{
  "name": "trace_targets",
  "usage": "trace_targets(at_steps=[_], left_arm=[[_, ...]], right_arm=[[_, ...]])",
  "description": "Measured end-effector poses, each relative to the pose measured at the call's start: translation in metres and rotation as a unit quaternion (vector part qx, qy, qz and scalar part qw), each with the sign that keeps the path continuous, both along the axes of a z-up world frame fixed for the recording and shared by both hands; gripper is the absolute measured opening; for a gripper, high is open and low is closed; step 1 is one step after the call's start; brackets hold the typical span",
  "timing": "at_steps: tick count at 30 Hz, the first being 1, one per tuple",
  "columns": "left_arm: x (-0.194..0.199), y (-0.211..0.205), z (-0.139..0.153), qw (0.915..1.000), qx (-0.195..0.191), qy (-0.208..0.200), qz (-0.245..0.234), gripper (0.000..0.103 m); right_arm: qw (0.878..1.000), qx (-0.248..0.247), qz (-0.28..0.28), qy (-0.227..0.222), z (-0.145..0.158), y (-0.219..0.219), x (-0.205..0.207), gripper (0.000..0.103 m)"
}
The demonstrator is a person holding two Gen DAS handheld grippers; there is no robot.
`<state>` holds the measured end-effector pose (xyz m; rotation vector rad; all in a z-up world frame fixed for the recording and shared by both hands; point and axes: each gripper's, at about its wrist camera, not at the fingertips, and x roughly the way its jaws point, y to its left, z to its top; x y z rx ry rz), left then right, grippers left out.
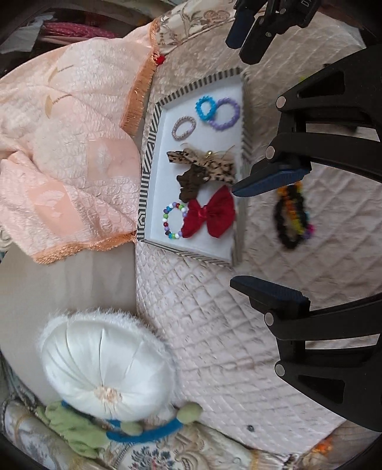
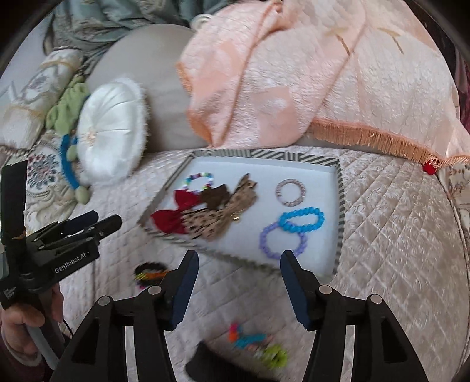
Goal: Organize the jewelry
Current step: 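Withdraw both open tools from the tray toward the jewelry left on the bed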
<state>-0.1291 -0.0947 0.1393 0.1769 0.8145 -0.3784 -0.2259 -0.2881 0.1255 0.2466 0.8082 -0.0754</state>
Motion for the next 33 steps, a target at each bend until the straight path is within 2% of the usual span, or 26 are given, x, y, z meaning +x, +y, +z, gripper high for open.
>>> trace_targets(at_steps=[5, 16, 22, 33], left_arm=[[-0.03, 0.018, 0.004, 0.9999, -0.008, -0.004, 0.008, 0.056], [-0.074, 0.038, 0.006, 0.9997, -0.013, -0.014, 0.014, 0.056], [-0.087, 0.04, 0.013, 0.9995, -0.012, -0.028, 0.013, 0.056], [-0.099, 0.039, 0.009, 0.9996, -0.006, -0.028, 0.009, 0.056]], right_arm=[[1.0, 0.006, 0.003, -0.011, 0.007, 0.022, -0.027, 0.056], [1.0, -0.022, 0.005, -0.011, 0.01, 0.048, -0.065, 0.058], [0.999, -0.032, 0.004, -0.02, 0.016, 0.056, -0.08, 0.063], [0.999, -0.036, 0.009, -0.019, 0.016, 0.061, -0.089, 0.064]])
